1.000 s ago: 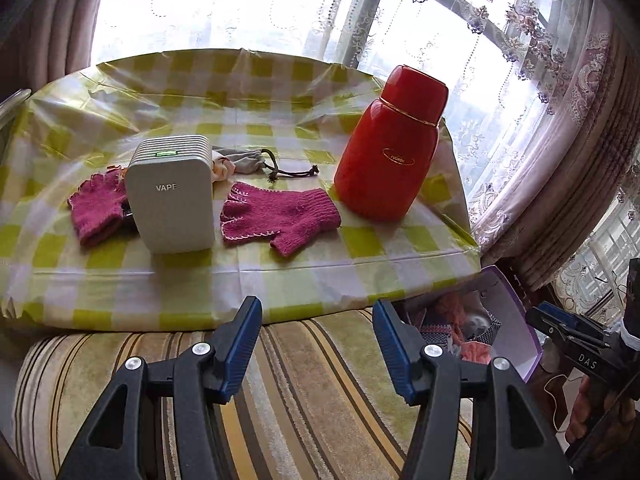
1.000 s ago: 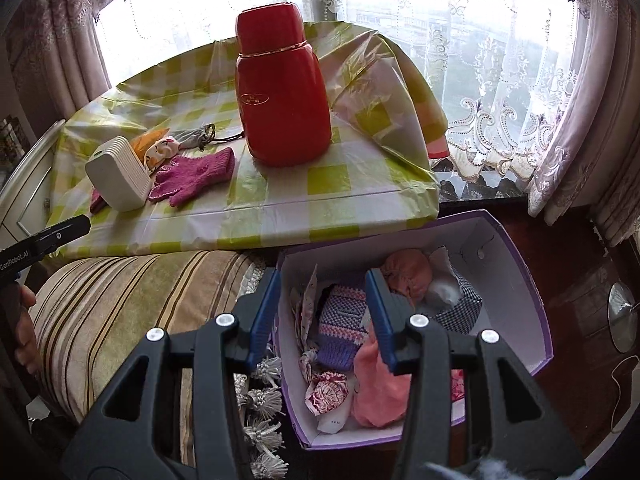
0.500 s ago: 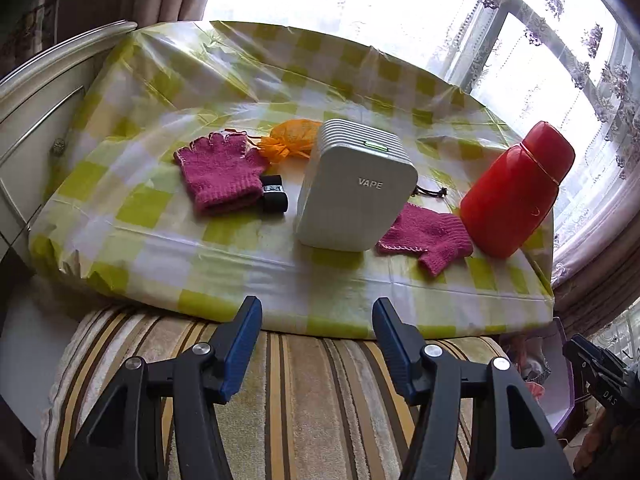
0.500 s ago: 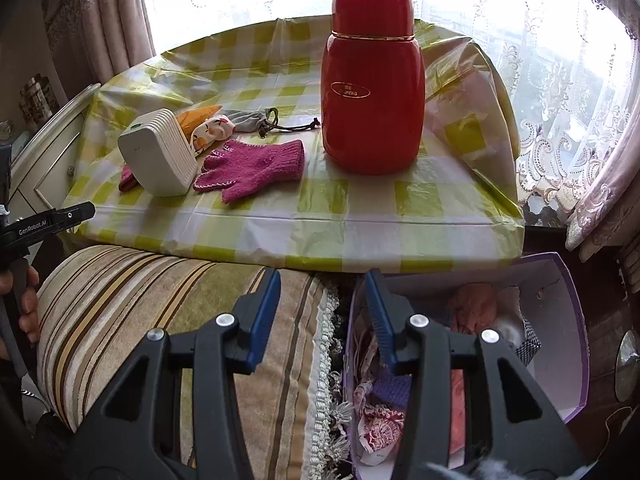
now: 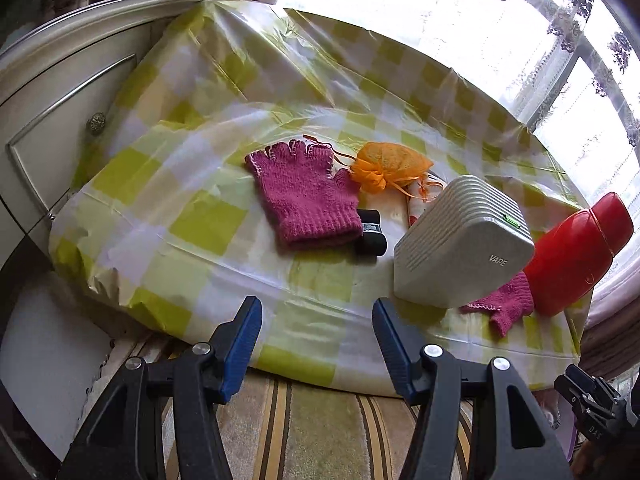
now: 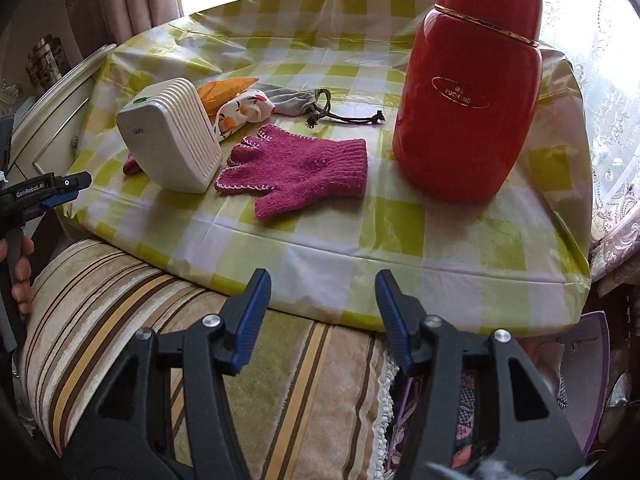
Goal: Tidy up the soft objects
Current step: 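Move both open grippers back over the pink gloves on the table, then grasp one pink glove with the left gripper while the right gripper grasps the other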
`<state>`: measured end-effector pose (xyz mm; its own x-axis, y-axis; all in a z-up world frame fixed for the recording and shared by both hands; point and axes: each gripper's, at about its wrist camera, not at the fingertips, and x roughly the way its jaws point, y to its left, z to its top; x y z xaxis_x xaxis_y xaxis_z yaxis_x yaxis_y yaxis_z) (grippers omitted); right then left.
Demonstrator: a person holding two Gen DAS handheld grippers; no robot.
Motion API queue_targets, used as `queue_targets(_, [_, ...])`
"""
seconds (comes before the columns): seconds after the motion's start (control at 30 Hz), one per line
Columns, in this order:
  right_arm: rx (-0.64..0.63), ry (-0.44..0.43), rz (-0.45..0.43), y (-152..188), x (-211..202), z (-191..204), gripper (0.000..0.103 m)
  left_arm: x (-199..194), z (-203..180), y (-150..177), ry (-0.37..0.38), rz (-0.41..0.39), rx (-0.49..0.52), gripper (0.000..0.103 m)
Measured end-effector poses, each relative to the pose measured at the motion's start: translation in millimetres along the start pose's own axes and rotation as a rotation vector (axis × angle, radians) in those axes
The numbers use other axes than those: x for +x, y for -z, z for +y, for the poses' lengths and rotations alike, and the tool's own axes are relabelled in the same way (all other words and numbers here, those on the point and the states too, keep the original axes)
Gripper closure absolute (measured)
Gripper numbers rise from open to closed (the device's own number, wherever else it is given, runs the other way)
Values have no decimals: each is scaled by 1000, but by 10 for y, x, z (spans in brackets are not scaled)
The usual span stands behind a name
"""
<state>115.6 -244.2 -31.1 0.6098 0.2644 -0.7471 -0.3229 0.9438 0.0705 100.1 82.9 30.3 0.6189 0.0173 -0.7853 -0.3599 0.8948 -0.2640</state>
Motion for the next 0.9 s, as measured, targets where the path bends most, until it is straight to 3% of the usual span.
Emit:
queue_targets(0.17, [-29, 1, 12, -182, 229, 71, 29, 212, 77, -146, -2, 19, -31, 44])
queue_targets(0.6, [-154, 3, 23, -638, 809, 234, 21, 750, 67, -557, -31, 34, -36, 25])
queue_targets(0.9, [-210, -10, 63, -811, 1122, 284, 17, 1075, 73, -770, -46, 64, -63, 21])
